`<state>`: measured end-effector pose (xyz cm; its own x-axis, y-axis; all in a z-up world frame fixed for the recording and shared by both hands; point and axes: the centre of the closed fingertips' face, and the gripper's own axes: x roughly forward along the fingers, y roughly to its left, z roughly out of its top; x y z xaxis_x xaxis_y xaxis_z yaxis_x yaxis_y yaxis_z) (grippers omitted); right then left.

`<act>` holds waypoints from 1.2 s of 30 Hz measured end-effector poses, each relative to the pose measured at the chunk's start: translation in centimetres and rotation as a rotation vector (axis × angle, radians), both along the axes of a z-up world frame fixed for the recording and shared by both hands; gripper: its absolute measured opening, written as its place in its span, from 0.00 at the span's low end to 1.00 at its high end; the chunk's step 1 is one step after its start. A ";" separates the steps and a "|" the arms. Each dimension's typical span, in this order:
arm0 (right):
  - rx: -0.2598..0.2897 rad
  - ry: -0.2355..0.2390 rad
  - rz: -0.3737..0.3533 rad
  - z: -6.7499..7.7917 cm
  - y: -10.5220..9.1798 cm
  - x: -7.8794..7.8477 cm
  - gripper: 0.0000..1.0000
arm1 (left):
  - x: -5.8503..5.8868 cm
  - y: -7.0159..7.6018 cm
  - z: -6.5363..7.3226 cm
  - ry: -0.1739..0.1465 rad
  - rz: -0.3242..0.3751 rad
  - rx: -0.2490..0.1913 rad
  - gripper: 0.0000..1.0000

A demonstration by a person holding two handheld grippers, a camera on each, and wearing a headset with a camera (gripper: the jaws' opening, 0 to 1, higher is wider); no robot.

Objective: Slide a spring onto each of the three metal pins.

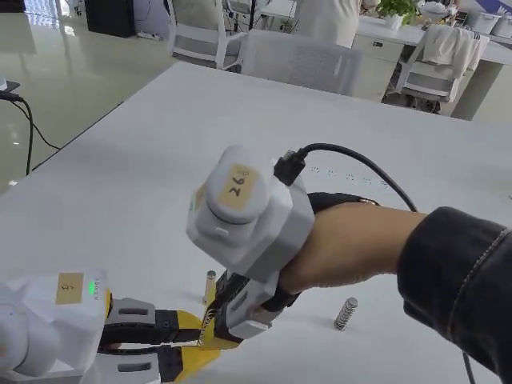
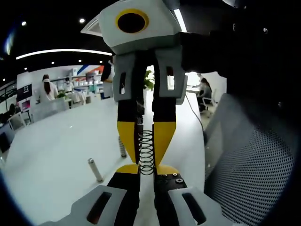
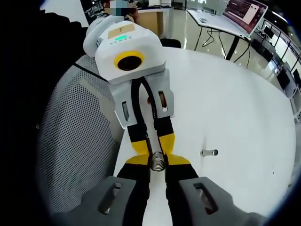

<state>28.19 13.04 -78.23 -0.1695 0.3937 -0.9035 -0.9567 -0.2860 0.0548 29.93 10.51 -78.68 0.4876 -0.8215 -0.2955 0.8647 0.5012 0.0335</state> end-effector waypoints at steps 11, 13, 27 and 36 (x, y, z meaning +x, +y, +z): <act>-0.006 -0.019 -0.012 -0.4 -0.1 0.5 0.09 | 0.3 0.3 -0.3 0.015 0.028 -0.024 0.06; -0.006 -0.016 -0.019 -0.3 -0.1 0.7 0.09 | 0.4 0.4 -0.4 0.020 0.034 -0.027 0.08; -0.008 -0.022 -0.046 -0.3 -0.7 1.4 0.09 | 0.7 2.0 -1.2 0.052 0.106 -0.033 0.28; -0.018 -0.028 -0.050 -0.5 -1.0 1.7 0.09 | 0.9 2.9 -1.2 0.057 0.154 -0.043 0.38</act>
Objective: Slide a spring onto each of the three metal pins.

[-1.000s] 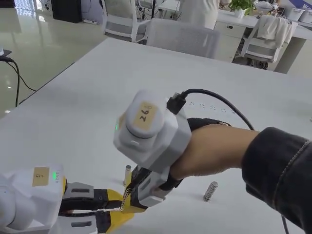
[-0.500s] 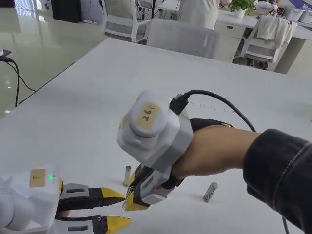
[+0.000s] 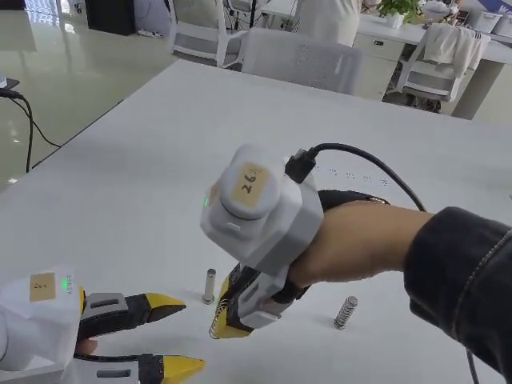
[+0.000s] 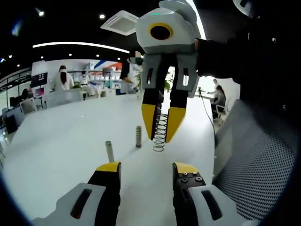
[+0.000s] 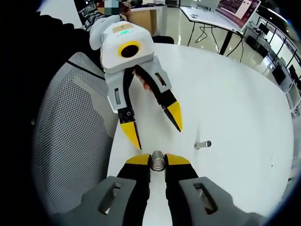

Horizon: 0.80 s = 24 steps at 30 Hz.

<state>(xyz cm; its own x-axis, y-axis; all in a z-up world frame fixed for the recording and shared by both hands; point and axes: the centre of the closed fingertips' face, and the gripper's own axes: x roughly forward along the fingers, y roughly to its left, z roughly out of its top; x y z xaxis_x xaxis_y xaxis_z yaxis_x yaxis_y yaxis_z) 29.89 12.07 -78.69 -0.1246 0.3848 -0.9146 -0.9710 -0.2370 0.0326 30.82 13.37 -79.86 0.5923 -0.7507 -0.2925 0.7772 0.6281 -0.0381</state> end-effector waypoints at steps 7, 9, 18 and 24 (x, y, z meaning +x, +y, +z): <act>0.000 -0.004 -0.006 0.1 -0.1 0.3 0.09 | 0.2 0.5 -0.1 0.006 0.029 0.000 0.45; -0.002 -0.006 -0.008 0.1 -0.2 0.4 0.09 | 0.3 0.7 -0.2 0.008 0.038 0.000 0.48; -0.008 -0.017 -0.023 0.1 -0.5 1.3 0.09 | 0.8 1.5 -0.4 0.009 0.075 -0.001 0.57; -0.014 -0.028 -0.031 0.0 -0.7 1.9 0.09 | 1.0 1.8 -0.5 0.007 0.091 -0.004 0.60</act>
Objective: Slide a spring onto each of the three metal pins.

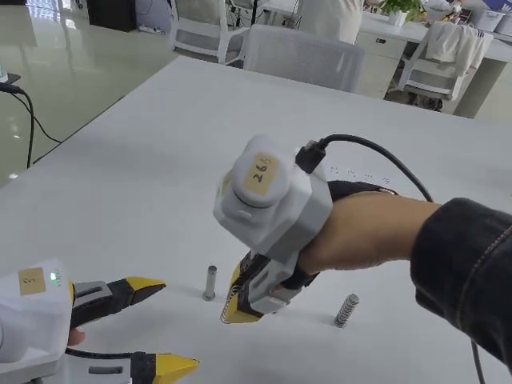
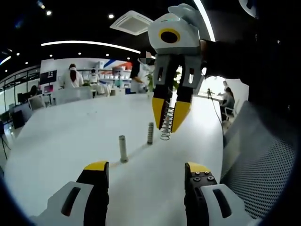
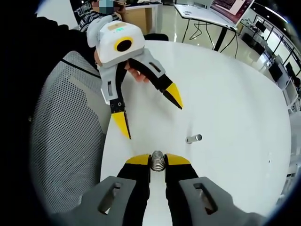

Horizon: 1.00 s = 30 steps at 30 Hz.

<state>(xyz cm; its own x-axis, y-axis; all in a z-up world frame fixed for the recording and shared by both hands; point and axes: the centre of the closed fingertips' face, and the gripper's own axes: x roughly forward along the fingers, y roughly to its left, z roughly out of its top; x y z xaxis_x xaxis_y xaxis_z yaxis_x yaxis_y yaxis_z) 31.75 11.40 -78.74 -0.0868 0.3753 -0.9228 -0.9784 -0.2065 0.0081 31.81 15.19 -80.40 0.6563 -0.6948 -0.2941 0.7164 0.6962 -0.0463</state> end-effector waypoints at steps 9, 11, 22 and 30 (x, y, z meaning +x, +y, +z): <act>0.007 -0.023 -0.017 0.3 0.2 1.3 0.09 | 0.1 0.3 -0.1 -0.002 0.018 -0.002 0.64; 0.008 -0.031 -0.021 0.3 0.3 1.7 0.09 | 0.1 0.4 -0.1 -0.003 0.018 -0.001 0.64; 0.009 -0.071 -0.028 0.6 1.5 4.1 0.09 | 0.1 0.7 -0.2 -0.001 0.025 0.000 0.65; 0.009 -0.088 -0.011 0.7 2.8 5.2 0.09 | -0.1 0.9 -0.3 0.002 0.031 -0.004 0.64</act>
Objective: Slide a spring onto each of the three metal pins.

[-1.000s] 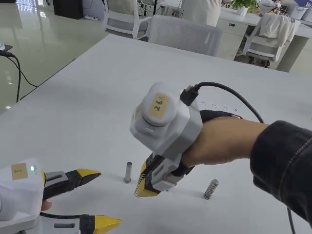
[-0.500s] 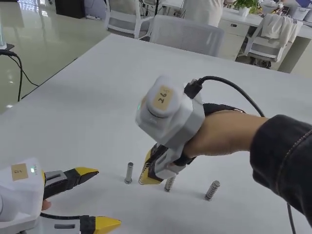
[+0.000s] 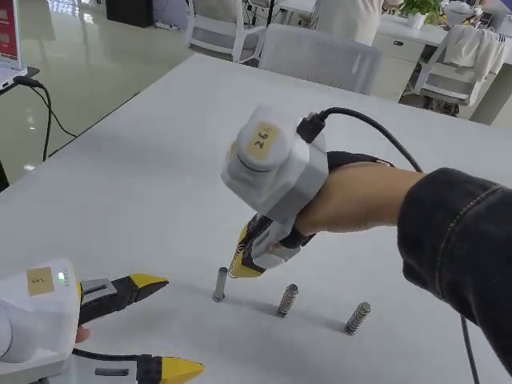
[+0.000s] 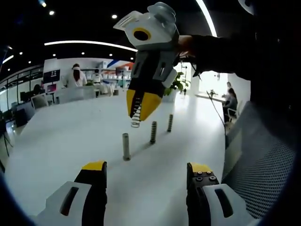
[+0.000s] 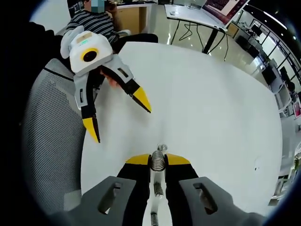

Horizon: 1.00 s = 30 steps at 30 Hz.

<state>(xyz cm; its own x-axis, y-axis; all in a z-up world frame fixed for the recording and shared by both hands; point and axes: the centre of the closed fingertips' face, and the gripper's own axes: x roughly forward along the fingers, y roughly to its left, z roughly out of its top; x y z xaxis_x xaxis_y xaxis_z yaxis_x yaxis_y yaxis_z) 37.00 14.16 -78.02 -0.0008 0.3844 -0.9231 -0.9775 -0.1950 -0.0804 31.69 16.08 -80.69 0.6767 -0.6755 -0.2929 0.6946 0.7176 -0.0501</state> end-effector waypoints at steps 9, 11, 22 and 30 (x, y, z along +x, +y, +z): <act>-0.005 0.009 -0.003 -0.7 0.8 1.0 0.09 | -0.1 0.0 0.0 0.000 0.004 -0.003 0.63; -0.006 0.009 0.000 -0.9 0.9 1.0 0.09 | -0.2 0.0 0.0 0.000 0.005 -0.004 0.63; -0.027 0.020 0.001 -1.9 1.1 1.1 0.09 | -0.3 0.2 -0.2 0.004 0.007 -0.006 0.61; -0.054 0.021 0.005 -2.9 1.2 0.9 0.09 | -0.4 0.2 -0.2 0.004 0.008 -0.008 0.60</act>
